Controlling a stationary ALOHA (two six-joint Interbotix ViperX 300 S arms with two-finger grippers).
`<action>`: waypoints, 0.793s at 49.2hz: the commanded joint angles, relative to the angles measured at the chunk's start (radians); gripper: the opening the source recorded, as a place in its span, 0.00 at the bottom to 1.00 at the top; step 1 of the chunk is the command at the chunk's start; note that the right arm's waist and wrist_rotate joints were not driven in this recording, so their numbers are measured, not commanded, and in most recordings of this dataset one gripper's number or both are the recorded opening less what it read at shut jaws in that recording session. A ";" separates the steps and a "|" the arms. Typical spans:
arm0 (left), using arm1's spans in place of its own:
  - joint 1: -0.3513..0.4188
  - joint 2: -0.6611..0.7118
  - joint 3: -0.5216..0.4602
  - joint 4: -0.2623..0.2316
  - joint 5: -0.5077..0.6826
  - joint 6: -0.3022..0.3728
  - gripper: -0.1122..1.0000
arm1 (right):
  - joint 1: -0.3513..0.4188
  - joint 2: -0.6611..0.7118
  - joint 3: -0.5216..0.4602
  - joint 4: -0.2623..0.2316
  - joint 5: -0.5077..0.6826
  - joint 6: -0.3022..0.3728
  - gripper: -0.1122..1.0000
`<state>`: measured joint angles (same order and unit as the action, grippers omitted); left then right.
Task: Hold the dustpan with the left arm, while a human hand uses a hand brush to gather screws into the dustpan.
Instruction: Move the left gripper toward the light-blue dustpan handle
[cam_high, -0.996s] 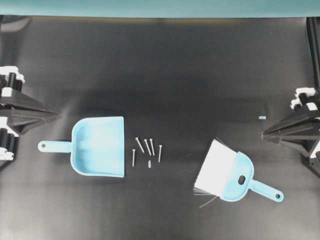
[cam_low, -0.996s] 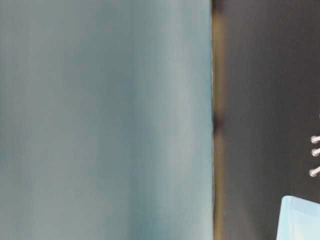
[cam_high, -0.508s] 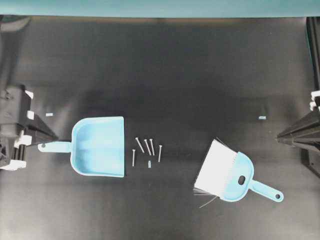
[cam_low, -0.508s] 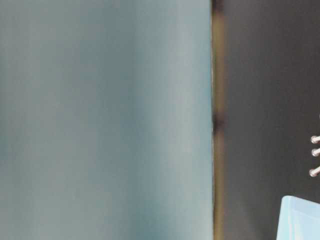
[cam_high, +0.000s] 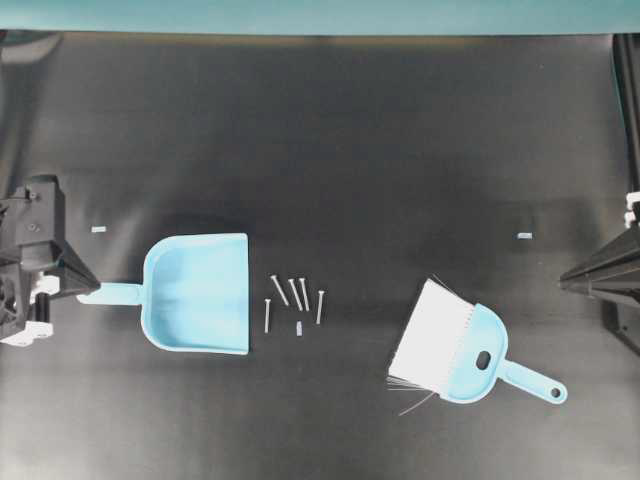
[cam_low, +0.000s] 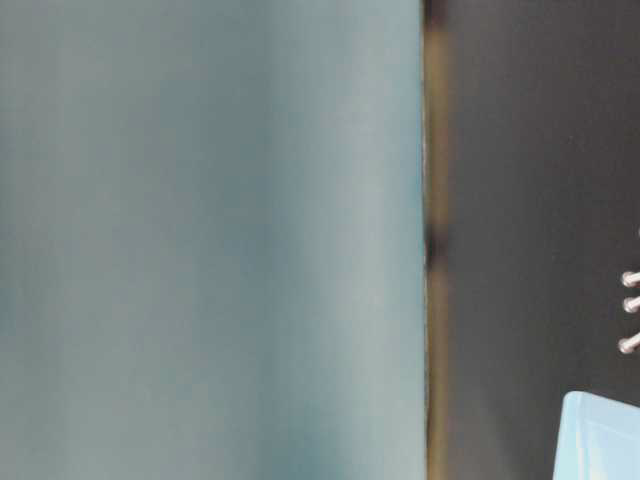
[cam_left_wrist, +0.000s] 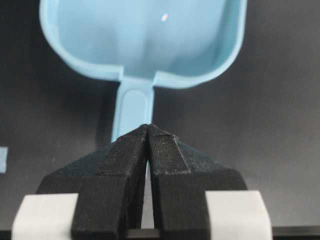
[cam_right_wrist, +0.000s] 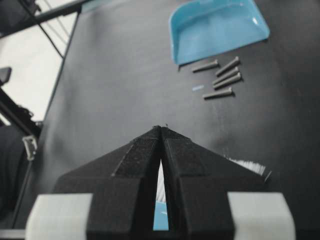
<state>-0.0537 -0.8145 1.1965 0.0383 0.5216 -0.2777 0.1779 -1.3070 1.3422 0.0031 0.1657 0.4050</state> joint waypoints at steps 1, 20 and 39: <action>-0.006 -0.008 0.005 0.003 -0.066 -0.009 0.11 | 0.000 -0.008 0.003 0.002 -0.051 0.000 0.10; -0.008 0.147 0.112 0.003 -0.333 -0.066 0.88 | 0.000 -0.138 0.057 0.002 -0.114 0.000 0.10; 0.031 0.334 0.155 0.005 -0.592 -0.054 0.88 | 0.000 -0.183 0.084 0.002 -0.112 -0.002 0.10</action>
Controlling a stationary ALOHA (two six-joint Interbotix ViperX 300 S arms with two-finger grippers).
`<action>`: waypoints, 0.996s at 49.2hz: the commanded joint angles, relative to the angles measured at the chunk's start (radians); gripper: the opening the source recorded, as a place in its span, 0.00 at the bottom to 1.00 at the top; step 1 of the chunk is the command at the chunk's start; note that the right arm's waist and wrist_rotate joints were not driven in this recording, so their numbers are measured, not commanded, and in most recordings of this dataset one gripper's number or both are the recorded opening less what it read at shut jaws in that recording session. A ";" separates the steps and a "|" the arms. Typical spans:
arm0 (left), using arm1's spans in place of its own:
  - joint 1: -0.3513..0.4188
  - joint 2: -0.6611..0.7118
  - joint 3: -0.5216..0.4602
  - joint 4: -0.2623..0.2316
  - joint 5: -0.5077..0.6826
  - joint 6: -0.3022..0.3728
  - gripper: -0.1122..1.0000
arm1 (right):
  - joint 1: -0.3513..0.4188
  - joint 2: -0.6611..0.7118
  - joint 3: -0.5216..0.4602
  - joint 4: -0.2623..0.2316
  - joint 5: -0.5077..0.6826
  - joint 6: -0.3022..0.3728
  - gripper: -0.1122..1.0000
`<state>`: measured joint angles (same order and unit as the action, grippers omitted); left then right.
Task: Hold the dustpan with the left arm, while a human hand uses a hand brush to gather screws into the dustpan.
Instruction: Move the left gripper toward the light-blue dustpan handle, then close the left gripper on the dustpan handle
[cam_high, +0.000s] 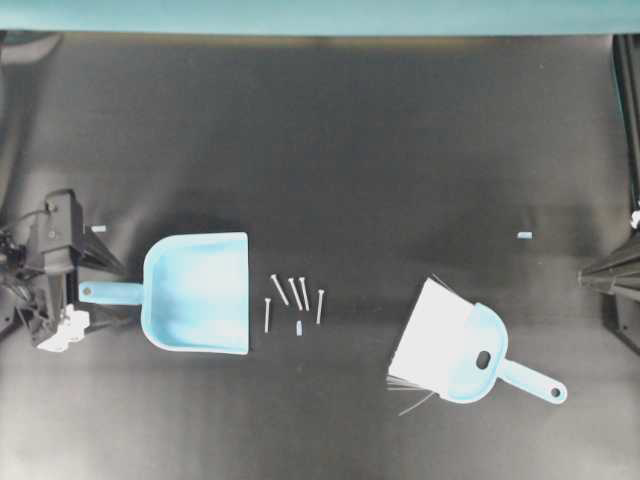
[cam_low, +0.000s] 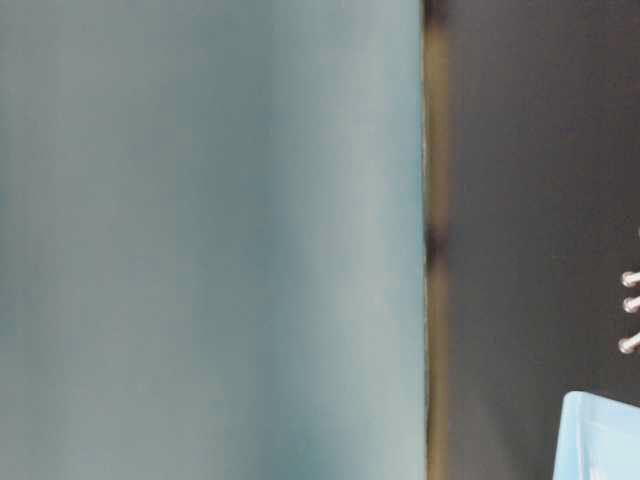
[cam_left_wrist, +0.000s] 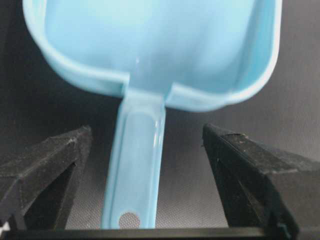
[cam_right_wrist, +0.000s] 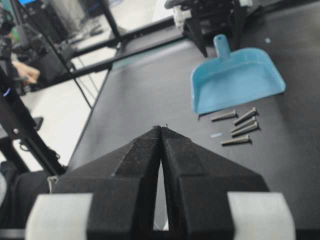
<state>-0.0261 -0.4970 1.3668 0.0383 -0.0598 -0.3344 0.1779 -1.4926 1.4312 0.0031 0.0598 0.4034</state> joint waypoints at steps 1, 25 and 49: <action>0.003 0.018 -0.017 0.003 -0.011 0.005 0.88 | 0.000 0.003 -0.005 0.002 -0.006 0.000 0.10; 0.000 0.066 -0.041 0.005 -0.005 0.009 0.88 | 0.000 0.003 0.000 0.002 -0.008 0.000 0.10; -0.026 0.183 -0.095 0.003 0.043 0.037 0.87 | 0.000 0.002 0.003 0.002 -0.006 0.002 0.10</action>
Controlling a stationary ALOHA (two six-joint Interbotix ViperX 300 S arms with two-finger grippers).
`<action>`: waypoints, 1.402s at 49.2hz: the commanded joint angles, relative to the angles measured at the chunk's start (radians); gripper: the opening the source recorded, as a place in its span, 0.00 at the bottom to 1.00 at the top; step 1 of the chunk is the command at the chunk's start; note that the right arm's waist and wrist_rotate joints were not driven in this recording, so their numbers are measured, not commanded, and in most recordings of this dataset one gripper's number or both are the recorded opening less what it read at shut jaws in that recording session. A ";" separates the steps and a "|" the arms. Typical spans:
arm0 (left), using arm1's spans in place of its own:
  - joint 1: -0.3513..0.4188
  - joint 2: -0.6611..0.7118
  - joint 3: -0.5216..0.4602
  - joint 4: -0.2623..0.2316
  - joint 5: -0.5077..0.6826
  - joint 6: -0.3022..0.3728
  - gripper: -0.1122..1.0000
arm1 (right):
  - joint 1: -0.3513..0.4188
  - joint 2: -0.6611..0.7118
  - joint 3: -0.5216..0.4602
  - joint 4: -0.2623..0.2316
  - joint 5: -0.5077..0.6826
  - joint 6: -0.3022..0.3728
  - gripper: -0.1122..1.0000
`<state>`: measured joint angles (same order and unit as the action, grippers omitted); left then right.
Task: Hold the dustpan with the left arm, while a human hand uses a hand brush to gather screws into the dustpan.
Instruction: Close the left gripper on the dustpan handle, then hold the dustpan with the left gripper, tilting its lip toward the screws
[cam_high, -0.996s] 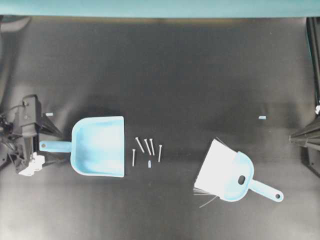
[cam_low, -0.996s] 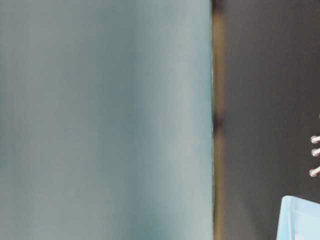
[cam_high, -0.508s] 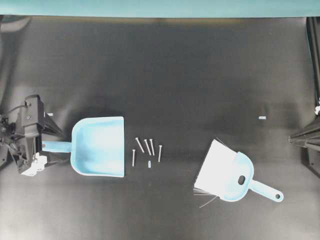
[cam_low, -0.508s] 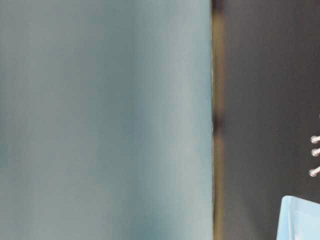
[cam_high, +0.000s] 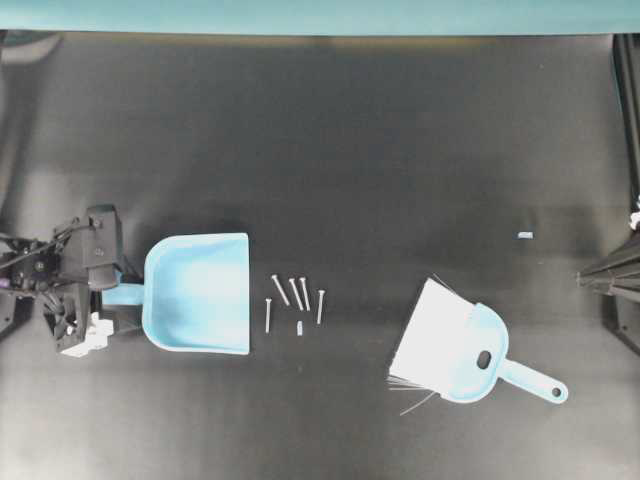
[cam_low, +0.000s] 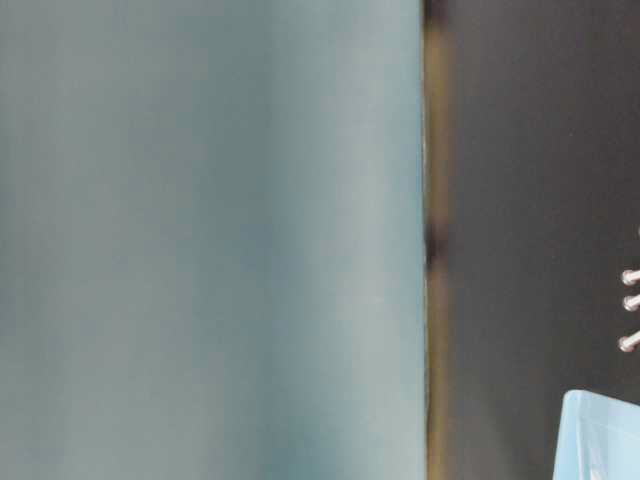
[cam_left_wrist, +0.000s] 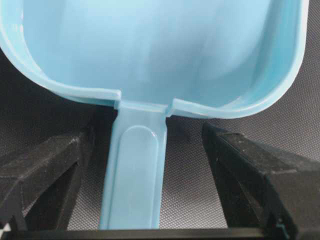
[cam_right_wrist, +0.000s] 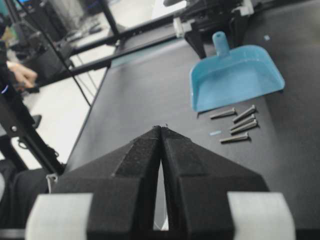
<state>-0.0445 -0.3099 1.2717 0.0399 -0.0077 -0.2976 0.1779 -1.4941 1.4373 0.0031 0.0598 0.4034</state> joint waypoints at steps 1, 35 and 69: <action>-0.006 -0.009 0.002 0.003 -0.012 0.000 0.87 | 0.000 0.003 -0.003 0.002 -0.006 0.000 0.10; -0.015 -0.069 -0.011 0.003 -0.107 0.011 0.36 | 0.000 0.003 0.000 0.002 0.166 0.002 0.10; -0.017 -0.097 -0.173 0.003 0.331 0.060 0.36 | 0.000 0.002 0.003 0.002 0.175 0.002 0.10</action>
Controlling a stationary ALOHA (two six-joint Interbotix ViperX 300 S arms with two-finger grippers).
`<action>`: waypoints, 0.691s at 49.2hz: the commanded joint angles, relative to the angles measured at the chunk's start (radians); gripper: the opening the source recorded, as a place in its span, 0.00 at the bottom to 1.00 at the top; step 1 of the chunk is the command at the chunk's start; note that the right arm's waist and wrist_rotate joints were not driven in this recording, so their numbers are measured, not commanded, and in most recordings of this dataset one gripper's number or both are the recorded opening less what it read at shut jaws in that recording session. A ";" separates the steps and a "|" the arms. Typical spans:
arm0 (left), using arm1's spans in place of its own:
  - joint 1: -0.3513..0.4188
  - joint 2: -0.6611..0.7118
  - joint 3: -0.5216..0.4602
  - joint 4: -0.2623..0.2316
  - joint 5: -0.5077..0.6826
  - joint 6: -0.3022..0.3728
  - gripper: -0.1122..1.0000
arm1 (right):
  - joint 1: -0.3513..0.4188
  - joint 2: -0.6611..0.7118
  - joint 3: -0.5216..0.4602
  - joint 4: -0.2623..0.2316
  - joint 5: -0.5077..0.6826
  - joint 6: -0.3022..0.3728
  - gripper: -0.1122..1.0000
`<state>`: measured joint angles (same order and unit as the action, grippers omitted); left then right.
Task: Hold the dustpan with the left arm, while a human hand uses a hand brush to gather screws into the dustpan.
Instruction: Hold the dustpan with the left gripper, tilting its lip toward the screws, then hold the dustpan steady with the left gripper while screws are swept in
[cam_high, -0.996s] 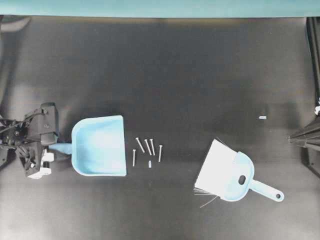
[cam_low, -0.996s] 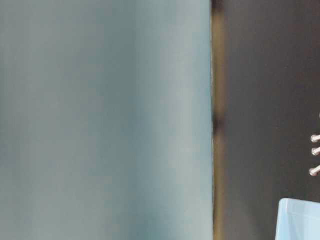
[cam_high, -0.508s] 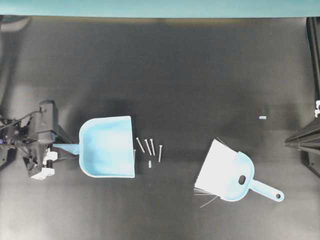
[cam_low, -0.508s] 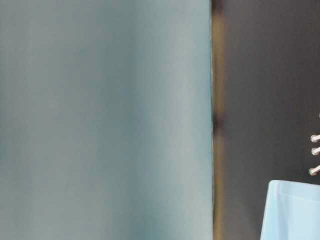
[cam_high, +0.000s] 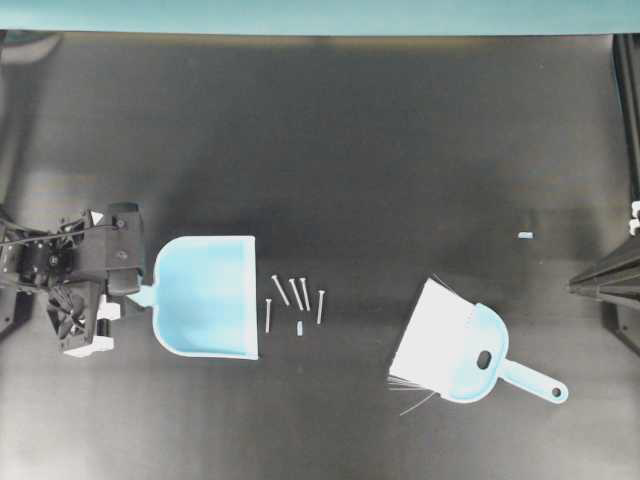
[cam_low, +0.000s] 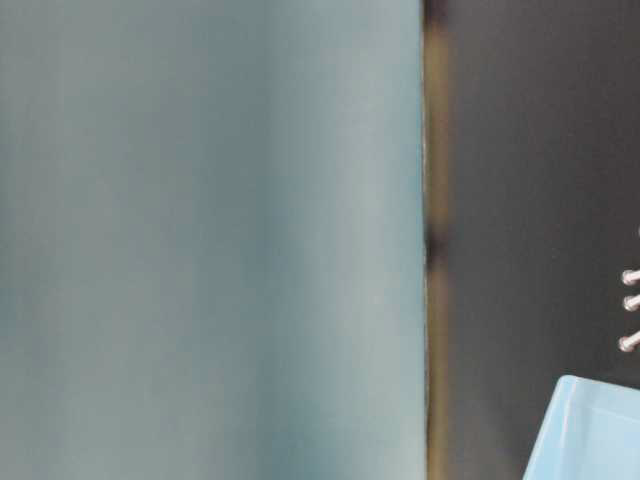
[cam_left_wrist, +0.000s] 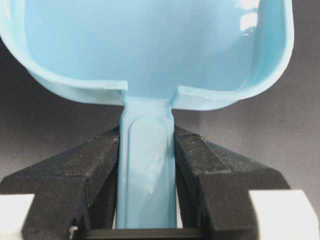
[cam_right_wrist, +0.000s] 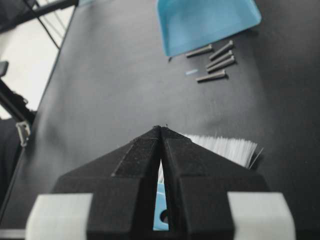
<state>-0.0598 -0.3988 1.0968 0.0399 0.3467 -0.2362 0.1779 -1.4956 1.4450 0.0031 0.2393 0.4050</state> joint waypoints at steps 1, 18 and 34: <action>-0.002 -0.008 0.006 0.003 -0.032 -0.003 0.36 | 0.000 0.003 -0.005 0.002 -0.005 0.000 0.10; -0.006 0.034 0.054 0.003 -0.201 -0.021 0.36 | 0.000 0.003 -0.005 0.002 -0.005 0.000 0.10; -0.006 0.060 0.061 0.003 -0.186 -0.023 0.36 | 0.000 0.003 -0.005 0.002 -0.005 0.000 0.10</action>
<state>-0.0644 -0.3375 1.1582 0.0399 0.1611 -0.2577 0.1779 -1.4972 1.4450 0.0031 0.2393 0.4034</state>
